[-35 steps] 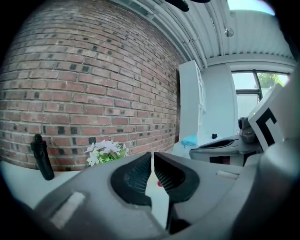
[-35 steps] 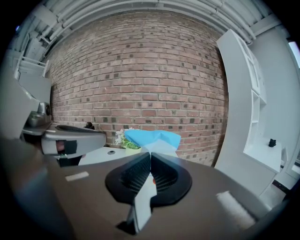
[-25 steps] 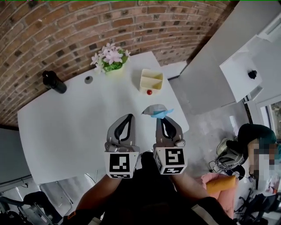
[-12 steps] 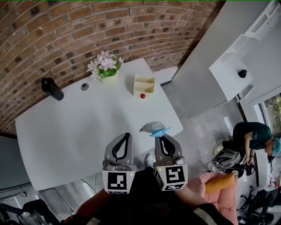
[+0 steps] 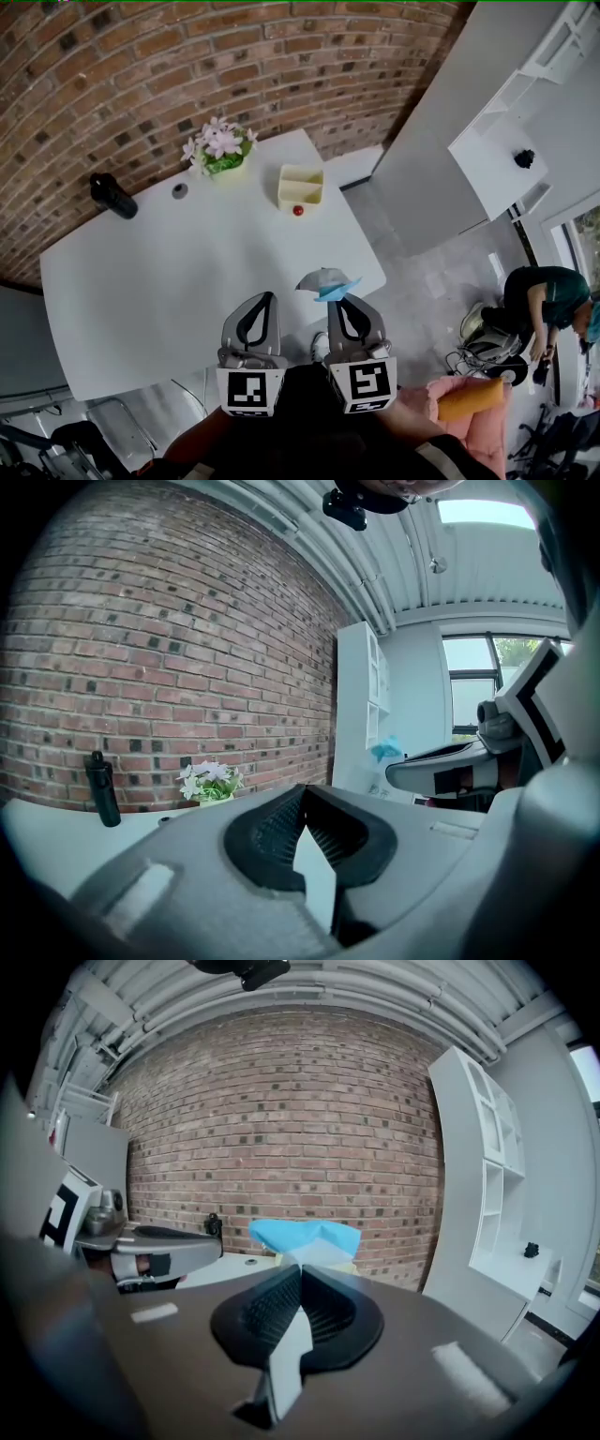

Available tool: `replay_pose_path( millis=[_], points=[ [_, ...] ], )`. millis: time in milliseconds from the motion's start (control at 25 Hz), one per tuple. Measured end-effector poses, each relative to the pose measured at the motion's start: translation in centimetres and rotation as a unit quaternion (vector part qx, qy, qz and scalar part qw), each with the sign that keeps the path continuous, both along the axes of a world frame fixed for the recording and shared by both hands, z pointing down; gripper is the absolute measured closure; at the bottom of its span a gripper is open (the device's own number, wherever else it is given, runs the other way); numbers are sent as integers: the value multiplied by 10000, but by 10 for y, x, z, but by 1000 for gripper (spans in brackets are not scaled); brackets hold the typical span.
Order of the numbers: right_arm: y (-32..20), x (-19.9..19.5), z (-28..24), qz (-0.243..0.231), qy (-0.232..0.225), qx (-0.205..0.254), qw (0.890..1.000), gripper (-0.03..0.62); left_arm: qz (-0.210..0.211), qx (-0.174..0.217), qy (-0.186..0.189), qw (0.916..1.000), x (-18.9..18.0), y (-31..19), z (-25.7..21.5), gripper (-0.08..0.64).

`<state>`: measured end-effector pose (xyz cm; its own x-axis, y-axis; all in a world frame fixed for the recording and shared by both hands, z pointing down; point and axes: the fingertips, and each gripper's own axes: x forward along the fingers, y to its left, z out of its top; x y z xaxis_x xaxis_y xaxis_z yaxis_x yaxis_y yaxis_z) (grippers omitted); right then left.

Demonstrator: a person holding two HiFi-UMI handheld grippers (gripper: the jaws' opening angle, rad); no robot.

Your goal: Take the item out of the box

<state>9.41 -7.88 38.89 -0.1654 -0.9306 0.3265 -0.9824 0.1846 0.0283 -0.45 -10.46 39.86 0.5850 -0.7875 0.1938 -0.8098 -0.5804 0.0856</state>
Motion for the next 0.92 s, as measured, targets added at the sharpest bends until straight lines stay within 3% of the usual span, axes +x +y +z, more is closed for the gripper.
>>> replay_pose_path(
  millis=[920],
  points=[
    [21,8,2,-120,24,4,9999,591,-117,36,35,9999,8,20,-9,555]
  ],
)
